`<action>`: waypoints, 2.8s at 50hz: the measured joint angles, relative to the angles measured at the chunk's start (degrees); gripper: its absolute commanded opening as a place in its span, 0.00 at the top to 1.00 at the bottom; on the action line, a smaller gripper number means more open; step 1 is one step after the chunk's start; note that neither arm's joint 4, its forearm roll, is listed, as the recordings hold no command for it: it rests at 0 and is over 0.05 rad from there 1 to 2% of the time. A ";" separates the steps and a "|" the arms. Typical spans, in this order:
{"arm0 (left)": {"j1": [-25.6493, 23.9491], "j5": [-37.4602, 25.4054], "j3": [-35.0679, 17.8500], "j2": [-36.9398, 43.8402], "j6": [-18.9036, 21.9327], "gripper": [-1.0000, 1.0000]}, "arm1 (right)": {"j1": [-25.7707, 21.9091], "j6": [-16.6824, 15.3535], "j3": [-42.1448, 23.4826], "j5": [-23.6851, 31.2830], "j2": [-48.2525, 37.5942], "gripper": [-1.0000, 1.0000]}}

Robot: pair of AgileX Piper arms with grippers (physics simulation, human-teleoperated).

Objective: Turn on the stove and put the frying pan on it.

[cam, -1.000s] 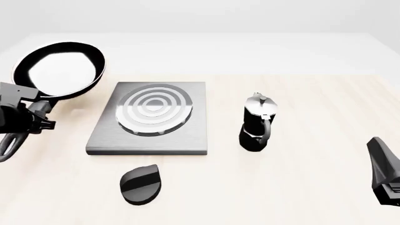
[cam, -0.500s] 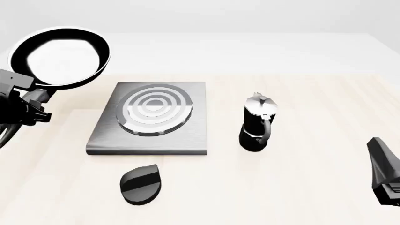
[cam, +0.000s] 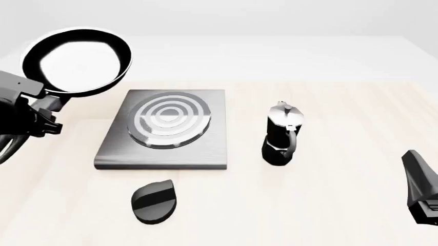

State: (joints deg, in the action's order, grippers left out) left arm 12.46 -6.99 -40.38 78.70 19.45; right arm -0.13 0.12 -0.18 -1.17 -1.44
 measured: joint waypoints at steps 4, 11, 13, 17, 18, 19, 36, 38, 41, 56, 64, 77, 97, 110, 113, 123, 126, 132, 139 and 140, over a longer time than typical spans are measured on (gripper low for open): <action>-1.76 -0.74 0.50 -0.98 -0.97 1.00 | 0.00 0.00 0.00 0.00 0.01 0.00; -5.86 -2.25 1.50 -2.97 -3.48 1.00 | 0.00 0.00 0.00 0.00 0.00 0.00; -6.94 -2.63 1.77 -3.44 -4.13 1.00 | 0.00 0.00 0.00 0.00 0.00 0.00; -8.87 -3.25 2.21 -4.09 -5.21 1.00 | 0.01 0.00 0.00 0.00 0.00 0.00; -9.28 -3.36 2.30 -4.17 -5.44 1.00 | 0.00 0.00 0.00 0.00 0.00 0.00; -9.72 -3.47 2.40 -4.25 -5.69 1.00 | 0.01 0.00 0.00 0.00 0.00 0.00; -14.86 -4.47 3.61 -3.85 -8.45 1.00 | 0.01 0.00 0.00 0.00 0.00 0.00; -15.51 -4.57 3.78 -3.86 -8.88 1.00 | 0.01 0.00 0.00 0.00 0.00 0.00; -16.39 -4.67 4.02 -3.86 -9.39 1.00 | 0.00 0.00 0.00 0.00 0.00 0.00; -20.24 -4.97 5.30 -4.00 -10.70 1.00 | 0.00 0.00 0.00 0.00 0.00 0.00; -21.97 -4.89 6.19 -4.19 -11.14 1.00 | 0.00 0.00 0.00 0.01 0.01 0.00; -24.02 -4.82 7.56 -4.42 -11.25 1.00 | 0.00 0.00 0.00 0.00 0.00 0.00; -26.13 -3.99 8.79 -3.16 -10.93 1.00 | 0.01 0.00 0.00 0.01 0.01 0.00; -26.48 -3.12 8.70 -1.03 -10.56 1.00 | 0.01 0.00 0.00 0.01 0.01 0.00; -26.51 -2.87 8.70 -0.42 -10.49 1.00 | 0.01 0.00 0.00 0.01 0.01 0.00; -26.43 -2.26 8.58 1.37 -10.15 1.00 | 0.01 0.00 0.00 0.00 0.01 0.00; -26.38 -2.08 8.51 1.88 -10.04 1.00 | 0.01 0.00 0.00 0.01 0.01 0.00; -26.27 -1.84 8.29 2.31 -9.79 1.00 | 0.00 0.00 0.00 0.01 0.02 0.00; -26.12 -1.56 8.08 2.68 -9.49 1.00 | 0.00 0.00 0.00 0.01 0.01 0.00; -26.11 -1.52 8.05 2.73 -9.44 1.00 | 0.01 0.00 0.00 0.01 0.01 0.00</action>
State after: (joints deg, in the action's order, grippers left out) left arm -13.65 -8.52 -32.33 81.43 10.01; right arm -0.12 0.12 -0.18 -1.16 -1.43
